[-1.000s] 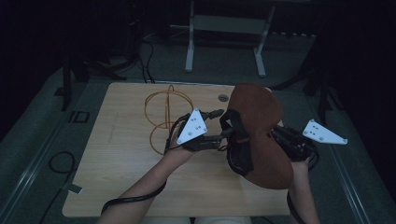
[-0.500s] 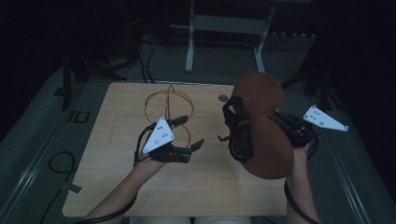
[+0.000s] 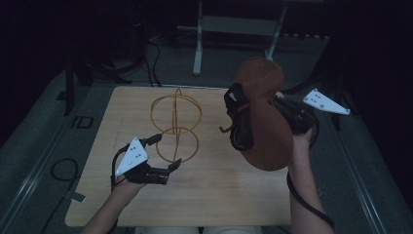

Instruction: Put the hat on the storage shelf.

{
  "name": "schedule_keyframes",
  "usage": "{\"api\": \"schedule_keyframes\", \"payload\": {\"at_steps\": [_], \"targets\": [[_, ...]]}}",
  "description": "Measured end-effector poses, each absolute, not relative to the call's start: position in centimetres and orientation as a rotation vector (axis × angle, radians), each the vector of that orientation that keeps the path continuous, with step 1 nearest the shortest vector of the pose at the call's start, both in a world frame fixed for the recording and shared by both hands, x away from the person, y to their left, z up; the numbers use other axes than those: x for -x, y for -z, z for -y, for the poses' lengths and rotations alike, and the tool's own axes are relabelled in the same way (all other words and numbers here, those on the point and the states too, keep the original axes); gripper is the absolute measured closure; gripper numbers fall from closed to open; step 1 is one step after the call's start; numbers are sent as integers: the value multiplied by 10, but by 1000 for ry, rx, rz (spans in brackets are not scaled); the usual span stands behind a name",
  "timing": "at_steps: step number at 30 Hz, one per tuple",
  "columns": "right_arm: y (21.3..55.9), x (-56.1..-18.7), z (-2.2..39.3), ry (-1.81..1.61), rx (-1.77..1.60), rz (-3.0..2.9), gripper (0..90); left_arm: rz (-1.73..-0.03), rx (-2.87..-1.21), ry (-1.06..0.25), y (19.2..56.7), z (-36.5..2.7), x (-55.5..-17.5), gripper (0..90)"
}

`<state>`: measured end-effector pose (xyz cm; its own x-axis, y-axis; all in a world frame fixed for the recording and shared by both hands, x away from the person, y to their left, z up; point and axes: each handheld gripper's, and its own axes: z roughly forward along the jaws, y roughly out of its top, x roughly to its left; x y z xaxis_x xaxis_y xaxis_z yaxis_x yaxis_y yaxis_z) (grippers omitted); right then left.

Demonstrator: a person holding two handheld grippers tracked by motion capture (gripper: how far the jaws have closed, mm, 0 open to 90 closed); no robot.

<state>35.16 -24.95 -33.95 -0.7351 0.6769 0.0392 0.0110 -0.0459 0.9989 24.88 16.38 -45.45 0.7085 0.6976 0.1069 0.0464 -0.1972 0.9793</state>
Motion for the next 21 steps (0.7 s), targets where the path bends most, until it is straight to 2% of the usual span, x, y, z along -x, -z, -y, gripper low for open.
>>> {"api": "schedule_keyframes", "payload": {"at_steps": [8, 13, 21], "targets": [[325, -376, 228, -1805, -737, -1765, 869, -705, -1663, -641, 497, -192, -231, 41], [313, -390, 205, -1762, -717, -1763, 869, -757, -1667, -695, 519, -206, -219, 43], [298, -413, 162, -1731, -693, -1782, 869, -836, -1623, -678, 540, -225, -210, 52]]}}
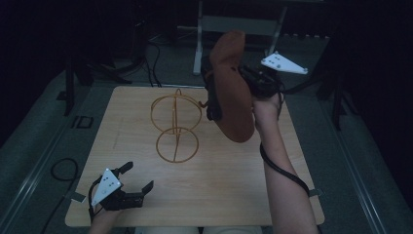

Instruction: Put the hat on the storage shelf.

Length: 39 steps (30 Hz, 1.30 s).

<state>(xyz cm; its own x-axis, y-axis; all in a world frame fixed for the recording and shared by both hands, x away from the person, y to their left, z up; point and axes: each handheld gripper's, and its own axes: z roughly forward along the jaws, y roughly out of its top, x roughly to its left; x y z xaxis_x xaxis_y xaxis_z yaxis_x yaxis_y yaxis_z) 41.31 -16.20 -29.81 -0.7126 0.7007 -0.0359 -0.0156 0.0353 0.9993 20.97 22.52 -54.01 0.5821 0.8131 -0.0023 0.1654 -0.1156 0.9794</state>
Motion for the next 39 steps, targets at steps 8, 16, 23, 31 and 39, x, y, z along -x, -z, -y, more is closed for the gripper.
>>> {"api": "schedule_keyframes", "payload": {"at_steps": [8, 16, 23, 31, 39], "targets": [[300, -420, 105, -1781, -649, -1886, 868, -845, -1604, -682, 541, -232, -210, 55], [326, -424, 51, -1714, -562, -2124, 866, -859, -1605, -669, 545, -235, -211, 59], [340, -430, 26, -1667, -551, -2256, 862, -862, -1595, -648, 546, -236, -211, 63], [342, -425, 6, -1580, -491, -2299, 839, -862, -1601, -632, 549, -233, -212, 65], [347, -422, -11, -1431, -477, -2328, 524, -851, -1618, -614, 552, -229, -210, 64]]}}
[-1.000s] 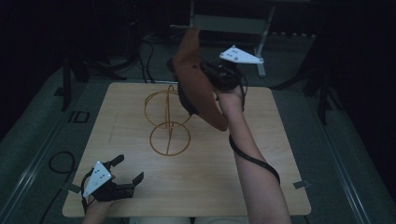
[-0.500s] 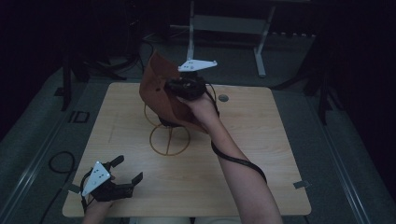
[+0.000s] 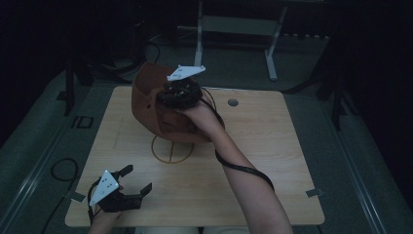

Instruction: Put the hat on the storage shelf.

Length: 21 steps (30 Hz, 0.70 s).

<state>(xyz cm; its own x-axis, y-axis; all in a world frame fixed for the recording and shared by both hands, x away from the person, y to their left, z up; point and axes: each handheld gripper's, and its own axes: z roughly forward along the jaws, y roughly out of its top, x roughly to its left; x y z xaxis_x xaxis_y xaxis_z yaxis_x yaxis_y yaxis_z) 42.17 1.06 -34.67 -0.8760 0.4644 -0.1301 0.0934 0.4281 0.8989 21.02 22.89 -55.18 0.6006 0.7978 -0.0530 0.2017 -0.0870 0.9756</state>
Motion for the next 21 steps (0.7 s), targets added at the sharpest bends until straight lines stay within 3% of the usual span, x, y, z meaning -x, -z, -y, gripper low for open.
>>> {"api": "schedule_keyframes", "payload": {"at_steps": [9, 10, 15, 16, 21], "targets": [[351, -412, -21, -1299, -431, -2285, 417, -865, -1602, -598, 553, -230, -211, 65], [355, -410, -25, -1268, -421, -2294, 353, -865, -1601, -599, 553, -230, -211, 65], [360, -405, -30, -1216, -386, -2266, 331, -863, -1607, -596, 554, -230, -210, 65], [359, -403, -31, -1184, -366, -2254, 270, -863, -1608, -594, 554, -230, -210, 64], [354, -400, -24, -1192, -358, -2283, 238, -869, -1603, -595, 554, -231, -211, 65]]}}
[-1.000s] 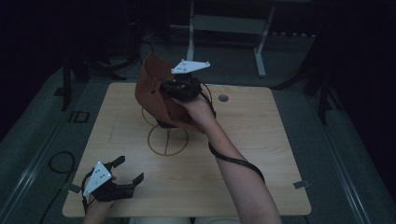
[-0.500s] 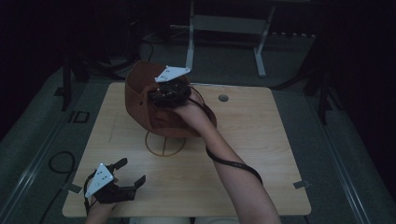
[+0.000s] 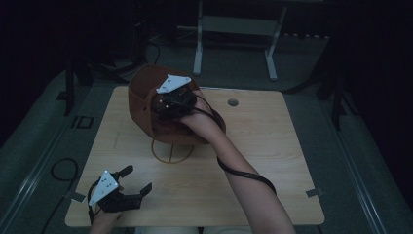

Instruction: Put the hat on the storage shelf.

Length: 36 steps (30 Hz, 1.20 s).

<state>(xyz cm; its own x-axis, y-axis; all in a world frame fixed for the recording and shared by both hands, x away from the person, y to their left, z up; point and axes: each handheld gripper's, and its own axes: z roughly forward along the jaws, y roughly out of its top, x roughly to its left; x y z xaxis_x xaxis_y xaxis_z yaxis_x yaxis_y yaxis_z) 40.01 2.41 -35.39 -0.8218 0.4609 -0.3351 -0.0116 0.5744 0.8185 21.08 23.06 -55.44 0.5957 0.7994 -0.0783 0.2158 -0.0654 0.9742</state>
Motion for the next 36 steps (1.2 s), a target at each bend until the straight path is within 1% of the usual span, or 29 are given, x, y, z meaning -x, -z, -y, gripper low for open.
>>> {"api": "schedule_keyframes", "payload": {"at_steps": [2, 5, 6, 12, 16, 36], "targets": [[352, -398, -20, -1191, -353, -2283, 211, -873, -1600, -597, 555, -231, -211, 64], [350, -397, -9, -1215, -353, -2296, 198, -877, -1599, -600, 555, -232, -211, 65], [350, -396, -5, -1230, -357, -2297, 179, -878, -1600, -600, 555, -232, -211, 65], [344, -393, 27, -1396, -417, -2263, 115, -877, -1604, -605, 557, -230, -212, 64], [344, -393, 48, -1475, -444, -2255, 114, -872, -1611, -615, 560, -228, -212, 64], [374, -390, 131, -1460, -573, -2224, 116, -890, -1611, -660, 564, -232, -212, 64]]}}
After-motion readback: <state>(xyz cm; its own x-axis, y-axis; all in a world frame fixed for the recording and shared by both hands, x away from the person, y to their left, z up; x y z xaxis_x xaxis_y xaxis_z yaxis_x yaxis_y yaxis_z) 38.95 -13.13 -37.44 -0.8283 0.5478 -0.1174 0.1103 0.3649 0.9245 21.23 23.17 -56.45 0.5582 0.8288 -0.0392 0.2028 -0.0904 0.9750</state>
